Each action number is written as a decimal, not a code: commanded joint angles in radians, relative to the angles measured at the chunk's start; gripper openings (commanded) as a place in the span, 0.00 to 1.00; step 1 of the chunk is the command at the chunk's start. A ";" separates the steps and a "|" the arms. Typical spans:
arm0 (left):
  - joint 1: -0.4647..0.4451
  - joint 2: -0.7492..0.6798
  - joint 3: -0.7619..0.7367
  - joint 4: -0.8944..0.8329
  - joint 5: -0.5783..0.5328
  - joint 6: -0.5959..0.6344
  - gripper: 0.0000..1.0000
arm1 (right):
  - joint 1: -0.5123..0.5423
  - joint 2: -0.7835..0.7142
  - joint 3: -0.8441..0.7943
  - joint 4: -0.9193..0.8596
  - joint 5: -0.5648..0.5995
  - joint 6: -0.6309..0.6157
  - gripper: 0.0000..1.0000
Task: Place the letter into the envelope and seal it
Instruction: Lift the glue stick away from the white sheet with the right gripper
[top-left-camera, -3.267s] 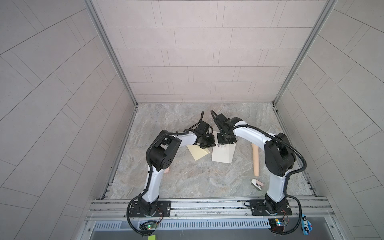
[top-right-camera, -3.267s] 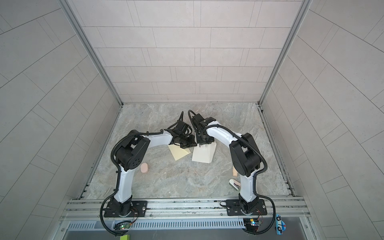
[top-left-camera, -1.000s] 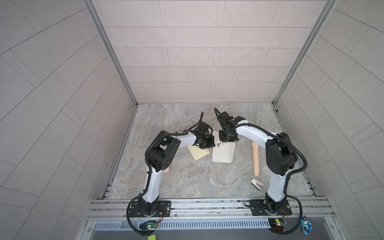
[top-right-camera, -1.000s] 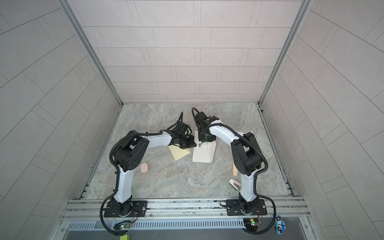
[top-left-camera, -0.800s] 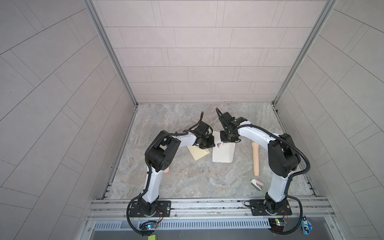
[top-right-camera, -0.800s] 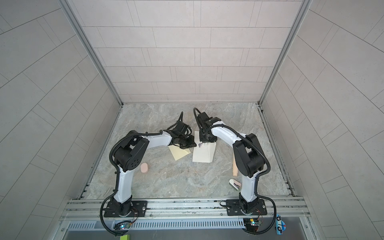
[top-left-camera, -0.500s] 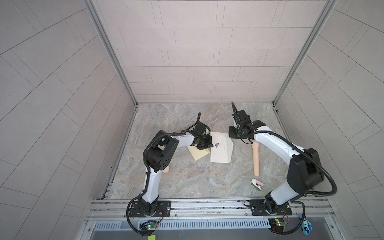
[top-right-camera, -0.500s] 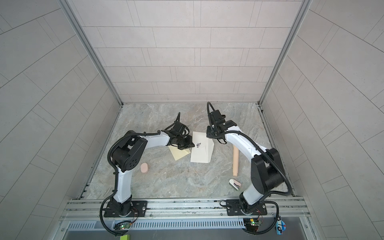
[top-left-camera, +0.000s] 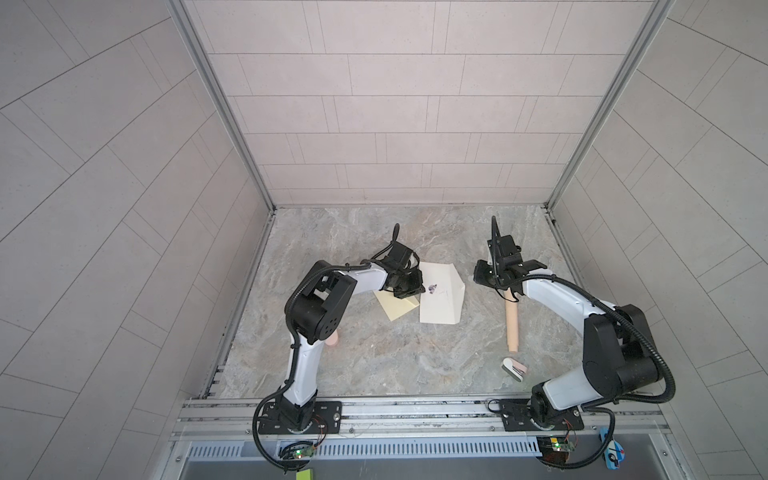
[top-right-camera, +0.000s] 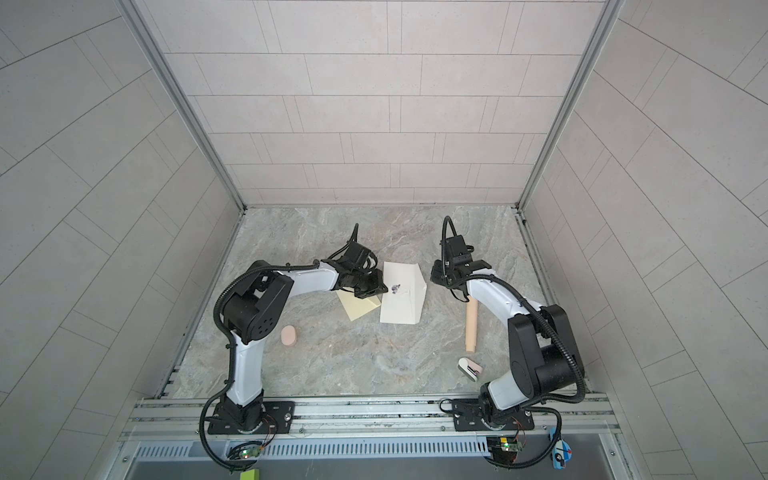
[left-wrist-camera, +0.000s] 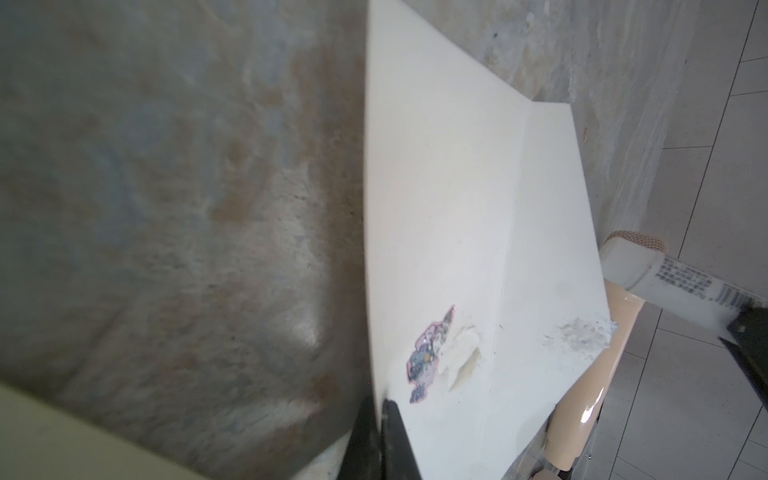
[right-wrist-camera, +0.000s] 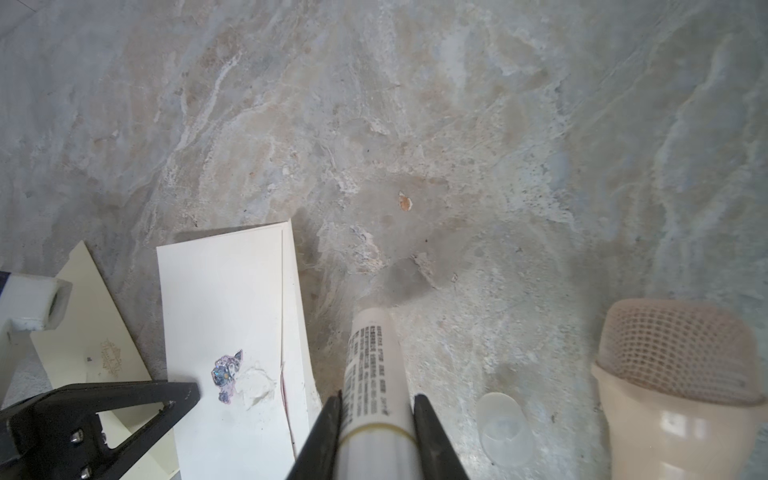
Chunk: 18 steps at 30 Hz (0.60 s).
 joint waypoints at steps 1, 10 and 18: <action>0.003 -0.027 -0.010 -0.022 -0.019 -0.004 0.00 | 0.001 -0.013 -0.041 0.092 -0.004 0.038 0.00; 0.004 -0.020 -0.007 -0.020 -0.018 -0.003 0.00 | 0.046 -0.059 -0.212 0.080 0.031 0.191 0.07; 0.003 -0.009 -0.004 -0.019 -0.010 -0.003 0.00 | 0.063 -0.038 -0.254 -0.049 0.033 0.230 0.37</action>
